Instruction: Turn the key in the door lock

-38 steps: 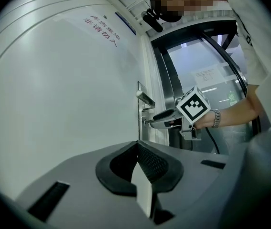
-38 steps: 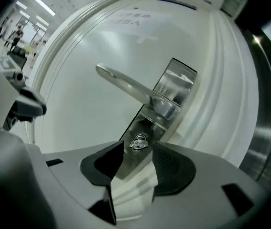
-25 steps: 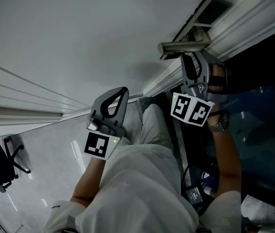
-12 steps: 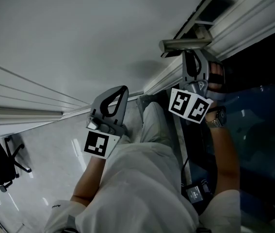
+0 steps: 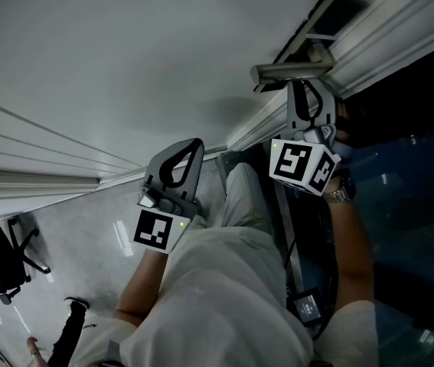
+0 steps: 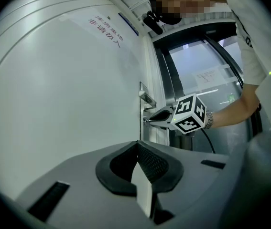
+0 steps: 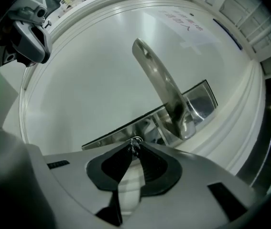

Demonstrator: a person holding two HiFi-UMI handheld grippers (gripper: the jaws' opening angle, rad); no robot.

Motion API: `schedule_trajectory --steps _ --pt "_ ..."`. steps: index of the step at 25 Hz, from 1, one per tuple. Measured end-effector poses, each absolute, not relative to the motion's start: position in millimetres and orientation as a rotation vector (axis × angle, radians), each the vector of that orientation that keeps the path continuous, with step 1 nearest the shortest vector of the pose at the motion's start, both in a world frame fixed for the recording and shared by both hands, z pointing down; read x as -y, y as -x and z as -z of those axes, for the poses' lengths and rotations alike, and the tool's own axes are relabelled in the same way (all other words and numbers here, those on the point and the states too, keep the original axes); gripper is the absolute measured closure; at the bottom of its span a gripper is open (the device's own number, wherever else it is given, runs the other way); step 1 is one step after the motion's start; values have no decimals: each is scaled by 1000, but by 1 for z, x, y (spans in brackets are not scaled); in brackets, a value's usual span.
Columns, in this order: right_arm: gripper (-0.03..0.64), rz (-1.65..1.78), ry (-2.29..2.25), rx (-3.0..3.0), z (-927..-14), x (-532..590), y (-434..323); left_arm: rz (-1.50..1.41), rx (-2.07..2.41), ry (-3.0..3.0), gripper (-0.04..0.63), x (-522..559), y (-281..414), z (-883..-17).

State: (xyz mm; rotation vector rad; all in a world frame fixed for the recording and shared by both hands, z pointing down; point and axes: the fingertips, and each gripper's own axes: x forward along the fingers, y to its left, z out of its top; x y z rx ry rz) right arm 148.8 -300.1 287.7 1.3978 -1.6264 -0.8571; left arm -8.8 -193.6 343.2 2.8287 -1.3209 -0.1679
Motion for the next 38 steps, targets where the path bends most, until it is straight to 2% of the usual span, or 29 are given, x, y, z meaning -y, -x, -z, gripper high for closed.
schedule_trajectory --steps 15,17,19,27,38 --pt "561 816 -1418 1657 -287 302 -150 186 1331 -2811 592 194 6 -344" --pt "579 754 -1443 1719 -289 304 -152 178 1333 -2809 592 195 4 -346" --pt "606 621 -1505 1843 -288 304 -153 173 1332 -2809 592 195 4 -346" --pt "606 245 -1679 2128 -280 301 -151 173 1335 -2811 592 188 9 -342" --pt "606 -768 -1791 2633 -287 307 -164 157 1338 -2818 592 189 6 -345"
